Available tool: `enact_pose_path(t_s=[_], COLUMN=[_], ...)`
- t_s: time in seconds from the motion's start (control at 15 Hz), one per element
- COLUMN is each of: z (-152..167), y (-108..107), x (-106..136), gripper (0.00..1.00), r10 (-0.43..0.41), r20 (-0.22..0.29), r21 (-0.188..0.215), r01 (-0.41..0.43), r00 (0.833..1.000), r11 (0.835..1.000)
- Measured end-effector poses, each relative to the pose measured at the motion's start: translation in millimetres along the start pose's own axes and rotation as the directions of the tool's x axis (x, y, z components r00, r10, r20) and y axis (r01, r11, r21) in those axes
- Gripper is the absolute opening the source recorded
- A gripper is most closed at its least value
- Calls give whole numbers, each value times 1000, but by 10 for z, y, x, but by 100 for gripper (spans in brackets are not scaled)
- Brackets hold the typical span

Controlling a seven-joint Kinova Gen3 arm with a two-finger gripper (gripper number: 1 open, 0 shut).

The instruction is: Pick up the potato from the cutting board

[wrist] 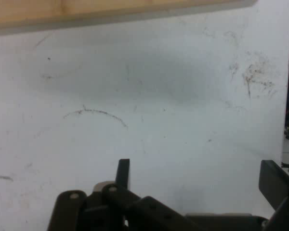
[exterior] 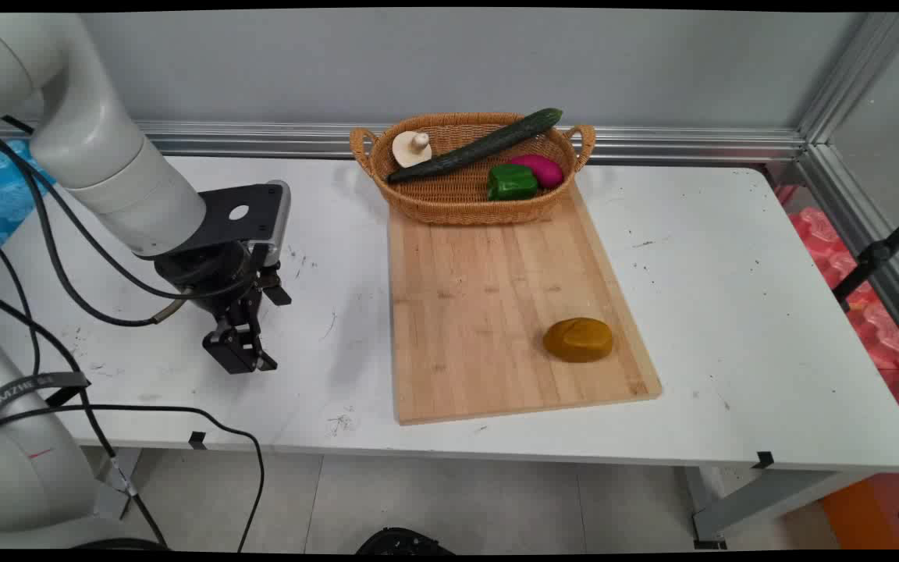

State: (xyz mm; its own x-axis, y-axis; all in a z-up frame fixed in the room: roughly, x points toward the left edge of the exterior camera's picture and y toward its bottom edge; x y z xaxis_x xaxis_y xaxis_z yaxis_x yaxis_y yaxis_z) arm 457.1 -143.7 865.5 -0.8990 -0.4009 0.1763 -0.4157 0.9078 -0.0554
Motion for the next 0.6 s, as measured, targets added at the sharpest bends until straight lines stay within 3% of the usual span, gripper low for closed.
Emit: enact_pose_path(t_s=[0.27,0.6], z=[-13,-57], y=[-20,-149], x=[158,800], gripper=[100,100], r10=[22,32], r20=[-34,-156], r21=[5,30], r01=[-22,-27], r00=[999,987], r11=[1000,999])
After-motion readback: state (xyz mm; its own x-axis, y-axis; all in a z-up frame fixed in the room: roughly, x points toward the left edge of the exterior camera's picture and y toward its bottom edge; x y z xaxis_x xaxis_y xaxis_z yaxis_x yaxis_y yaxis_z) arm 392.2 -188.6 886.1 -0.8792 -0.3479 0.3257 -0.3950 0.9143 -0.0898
